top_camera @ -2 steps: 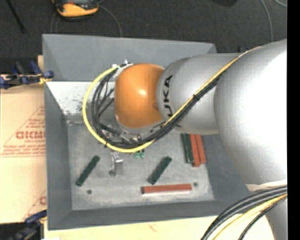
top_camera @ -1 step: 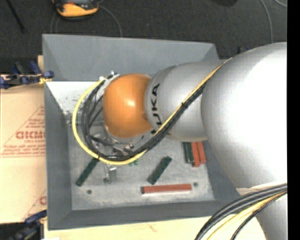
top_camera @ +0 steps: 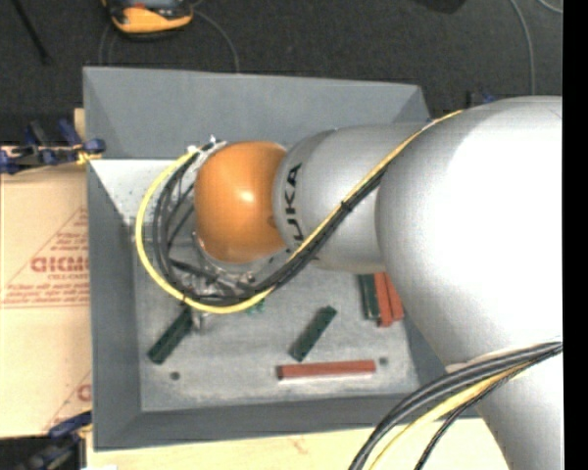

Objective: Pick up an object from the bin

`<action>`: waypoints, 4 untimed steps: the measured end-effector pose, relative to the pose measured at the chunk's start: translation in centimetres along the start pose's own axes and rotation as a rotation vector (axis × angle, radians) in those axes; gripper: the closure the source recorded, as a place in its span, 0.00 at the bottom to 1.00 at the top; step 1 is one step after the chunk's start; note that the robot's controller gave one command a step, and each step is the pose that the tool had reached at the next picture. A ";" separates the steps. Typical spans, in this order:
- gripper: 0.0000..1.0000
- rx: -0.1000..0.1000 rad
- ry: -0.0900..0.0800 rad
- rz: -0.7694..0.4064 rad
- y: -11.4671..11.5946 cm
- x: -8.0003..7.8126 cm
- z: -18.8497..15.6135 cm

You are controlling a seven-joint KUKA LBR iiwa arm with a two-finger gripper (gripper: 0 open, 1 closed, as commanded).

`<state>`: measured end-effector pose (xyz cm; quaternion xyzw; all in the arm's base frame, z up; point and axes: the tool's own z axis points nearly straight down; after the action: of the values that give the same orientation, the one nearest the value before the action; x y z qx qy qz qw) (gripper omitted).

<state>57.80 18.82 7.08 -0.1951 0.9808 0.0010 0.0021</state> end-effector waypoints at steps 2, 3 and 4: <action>1.00 -0.001 0.008 0.007 0.3 0.7 -4.9; 1.00 0.002 0.004 -0.037 0.1 0.6 -11.0; 0.00 -0.001 0.005 -0.007 0.8 4.1 -5.0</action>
Offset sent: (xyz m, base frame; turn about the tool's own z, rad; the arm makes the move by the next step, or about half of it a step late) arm -0.0221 0.0037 0.1825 0.0368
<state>53.71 17.93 12.06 -0.1988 0.9800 0.0009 -0.0003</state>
